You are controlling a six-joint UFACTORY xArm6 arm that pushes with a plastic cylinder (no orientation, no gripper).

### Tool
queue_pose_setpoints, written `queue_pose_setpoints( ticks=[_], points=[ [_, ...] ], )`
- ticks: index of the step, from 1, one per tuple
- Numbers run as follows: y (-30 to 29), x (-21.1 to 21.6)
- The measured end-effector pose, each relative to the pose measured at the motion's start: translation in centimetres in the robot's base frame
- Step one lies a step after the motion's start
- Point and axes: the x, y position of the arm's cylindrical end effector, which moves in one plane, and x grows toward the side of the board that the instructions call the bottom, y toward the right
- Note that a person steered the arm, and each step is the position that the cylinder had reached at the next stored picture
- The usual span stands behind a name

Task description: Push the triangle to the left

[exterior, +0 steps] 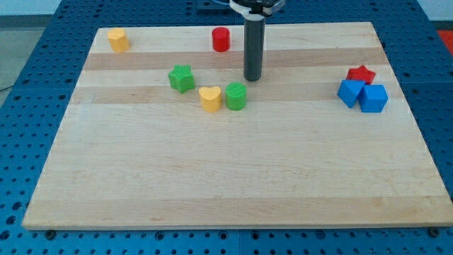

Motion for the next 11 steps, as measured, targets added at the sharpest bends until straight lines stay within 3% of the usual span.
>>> queue_pose_setpoints(
  ticks=[1, 2, 4, 5, 6, 7, 9, 10, 11],
  points=[
    [0.2, 0.0],
    [4.9, -1.1],
    [15.7, -8.6],
    [27.5, -8.6],
    [31.3, -8.1],
    [31.4, -6.5],
    [31.2, 2.8],
    [30.5, 5.5],
    [23.4, 5.9]
  ],
)
